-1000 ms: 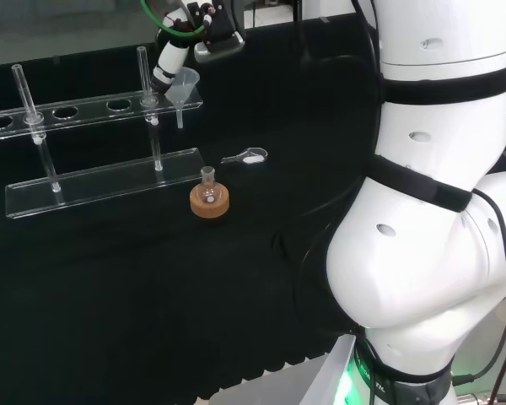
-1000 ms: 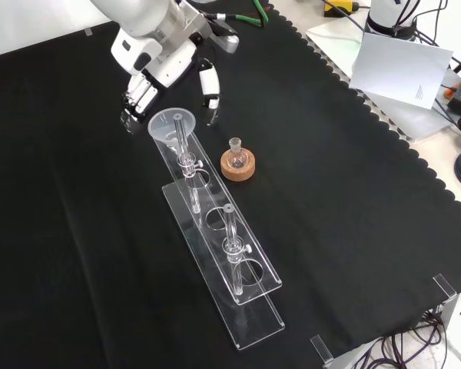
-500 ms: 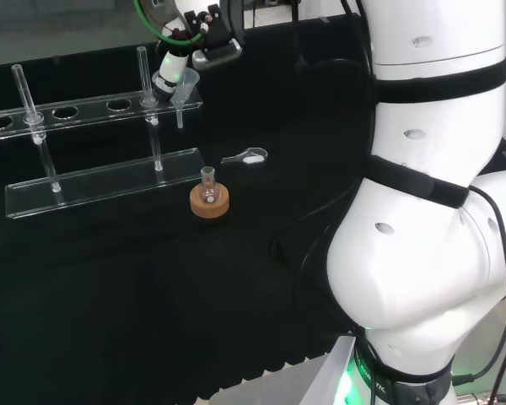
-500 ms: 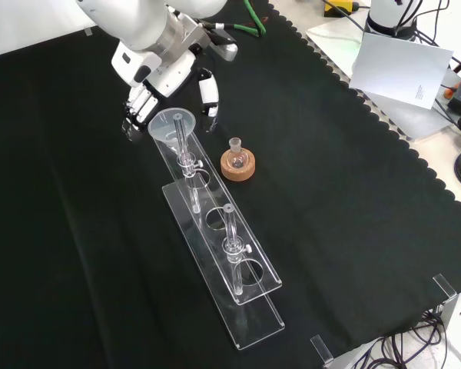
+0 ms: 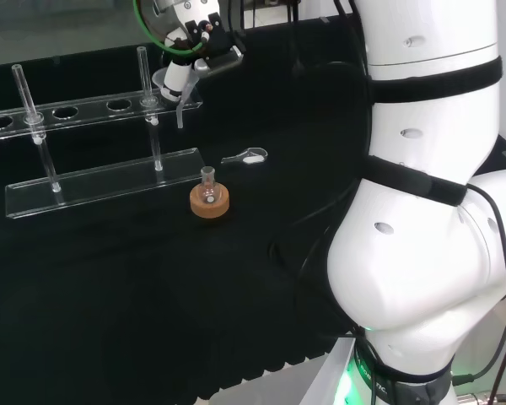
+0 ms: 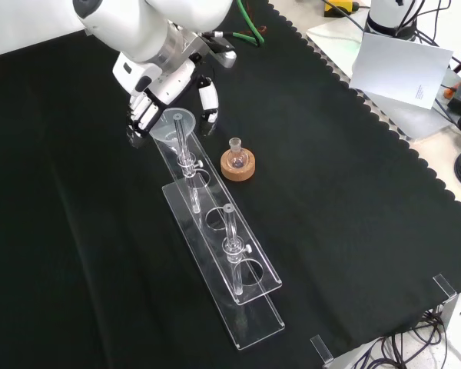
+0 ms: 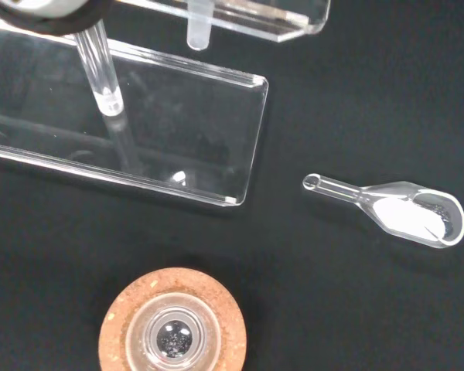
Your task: Pick up the funnel from the transparent funnel stand.
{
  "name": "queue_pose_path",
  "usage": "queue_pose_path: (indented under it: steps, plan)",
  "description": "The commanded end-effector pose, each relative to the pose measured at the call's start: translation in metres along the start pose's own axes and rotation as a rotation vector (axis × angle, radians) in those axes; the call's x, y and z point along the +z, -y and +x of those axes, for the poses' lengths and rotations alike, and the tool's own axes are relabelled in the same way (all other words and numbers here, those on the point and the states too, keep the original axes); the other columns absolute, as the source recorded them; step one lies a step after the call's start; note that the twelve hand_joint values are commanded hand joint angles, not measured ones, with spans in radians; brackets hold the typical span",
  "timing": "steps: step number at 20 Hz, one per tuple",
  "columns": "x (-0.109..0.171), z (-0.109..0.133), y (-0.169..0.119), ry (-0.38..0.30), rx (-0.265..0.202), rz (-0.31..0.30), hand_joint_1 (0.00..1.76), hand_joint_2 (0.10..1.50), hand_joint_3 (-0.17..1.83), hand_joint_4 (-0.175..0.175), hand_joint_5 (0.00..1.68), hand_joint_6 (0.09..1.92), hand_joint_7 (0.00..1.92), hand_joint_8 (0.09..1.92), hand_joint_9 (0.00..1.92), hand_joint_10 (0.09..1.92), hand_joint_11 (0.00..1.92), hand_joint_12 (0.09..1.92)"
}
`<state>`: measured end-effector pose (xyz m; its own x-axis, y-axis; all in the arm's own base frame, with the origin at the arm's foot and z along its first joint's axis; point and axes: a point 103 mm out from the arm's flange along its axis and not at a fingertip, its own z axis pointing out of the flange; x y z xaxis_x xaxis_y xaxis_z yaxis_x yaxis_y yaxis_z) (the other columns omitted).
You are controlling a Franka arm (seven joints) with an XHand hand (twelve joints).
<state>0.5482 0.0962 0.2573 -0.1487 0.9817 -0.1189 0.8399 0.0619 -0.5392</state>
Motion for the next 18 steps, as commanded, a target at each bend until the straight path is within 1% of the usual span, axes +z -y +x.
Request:
queue_pose_path:
  steps: [1,4,6,10,12,13,15,18]
  plan:
    - [-0.001,-0.002,0.001,0.017,0.011,-0.012,0.75,0.58,0.61,0.011,0.21,0.09,0.03,0.71,0.41,0.77,0.39,1.51]
    - [-0.003,-0.002,0.002,0.032,0.016,-0.022,0.75,0.58,0.63,0.007,0.25,0.09,0.08,0.72,0.46,0.74,0.39,1.51]
    - [-0.004,-0.001,0.003,0.05,0.023,-0.041,0.77,0.59,0.66,0.0,0.29,0.09,0.14,0.72,0.51,0.71,0.39,1.51]
    - [-0.004,0.002,0.002,0.071,0.033,-0.063,0.8,0.64,0.69,-0.018,0.44,0.09,0.31,0.71,0.64,0.64,0.4,1.49]
    - [-0.005,0.003,0.002,0.087,0.05,-0.104,0.82,0.66,0.7,-0.024,0.51,0.09,0.37,0.71,0.69,0.61,0.4,1.49]
    - [-0.005,0.003,0.003,0.086,0.061,-0.141,0.83,0.67,0.71,-0.026,0.55,0.1,0.4,0.7,0.72,0.6,0.41,1.47]
    - [-0.008,0.003,0.006,0.09,0.078,-0.208,0.86,0.71,0.71,-0.033,0.67,0.25,0.5,0.69,0.84,0.54,0.47,1.43]
    - [-0.017,0.002,0.012,0.105,0.079,-0.235,0.9,0.76,0.74,-0.043,0.73,0.6,0.66,0.67,1.02,0.45,0.58,1.36]
